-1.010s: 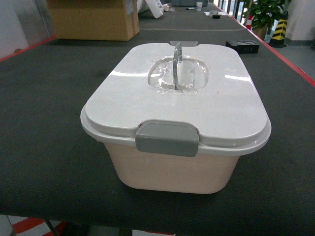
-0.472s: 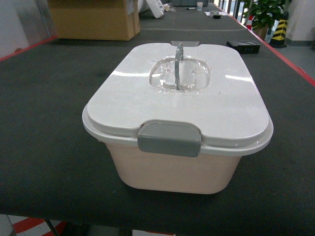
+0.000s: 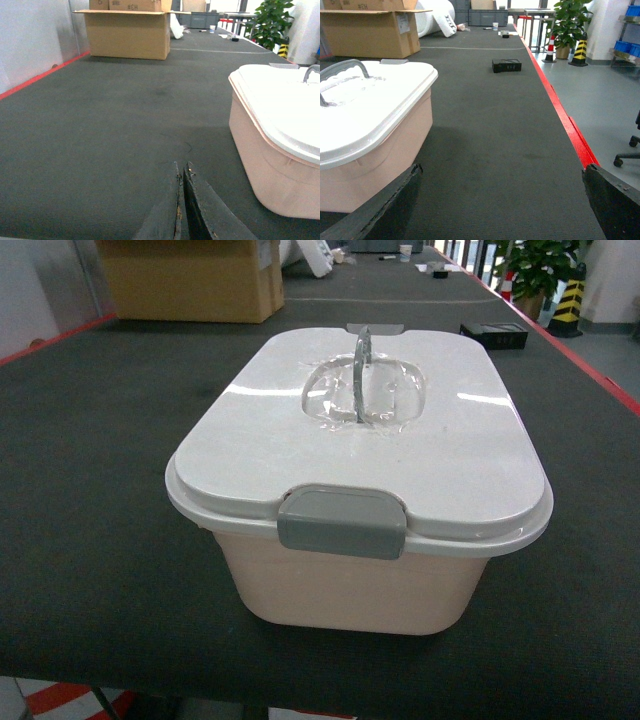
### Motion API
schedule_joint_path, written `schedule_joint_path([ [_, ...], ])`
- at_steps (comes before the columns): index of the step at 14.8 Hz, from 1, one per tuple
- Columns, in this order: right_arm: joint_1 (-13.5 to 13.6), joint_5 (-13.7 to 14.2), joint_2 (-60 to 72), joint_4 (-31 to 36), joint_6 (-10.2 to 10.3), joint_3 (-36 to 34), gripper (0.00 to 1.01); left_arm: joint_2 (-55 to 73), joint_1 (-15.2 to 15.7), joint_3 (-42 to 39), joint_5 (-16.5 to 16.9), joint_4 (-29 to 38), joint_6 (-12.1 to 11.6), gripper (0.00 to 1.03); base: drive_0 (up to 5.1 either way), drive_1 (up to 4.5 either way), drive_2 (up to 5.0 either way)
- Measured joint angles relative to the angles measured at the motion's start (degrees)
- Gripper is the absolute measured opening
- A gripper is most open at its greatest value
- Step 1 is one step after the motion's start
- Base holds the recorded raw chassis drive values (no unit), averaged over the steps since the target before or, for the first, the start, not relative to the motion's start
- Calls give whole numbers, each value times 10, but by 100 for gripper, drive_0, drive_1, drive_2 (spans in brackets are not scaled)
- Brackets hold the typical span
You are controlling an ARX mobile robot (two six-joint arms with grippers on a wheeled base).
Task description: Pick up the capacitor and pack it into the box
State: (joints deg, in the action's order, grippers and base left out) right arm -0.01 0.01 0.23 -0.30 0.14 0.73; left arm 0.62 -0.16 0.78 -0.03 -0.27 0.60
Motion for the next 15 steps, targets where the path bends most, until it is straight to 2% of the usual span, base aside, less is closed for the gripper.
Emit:
schedule_joint_path([
  [3,0,0,0,0,0,0,98,0,0,0,0,0,0,2,0,0,0],
  [6,0,0,0,0,0,0,98,0,0,0,0,0,0,35,0,0,0],
  [8,0,0,0,0,0,0,98,0,0,0,0,0,0,71,0,0,0],
  [10,0,0,0,0,0,0,98,0,0,0,0,0,0,99,0,0,0],
  [15,0,0,0,0,0,0,98,0,0,0,0,0,0,98,0,0,0],
])
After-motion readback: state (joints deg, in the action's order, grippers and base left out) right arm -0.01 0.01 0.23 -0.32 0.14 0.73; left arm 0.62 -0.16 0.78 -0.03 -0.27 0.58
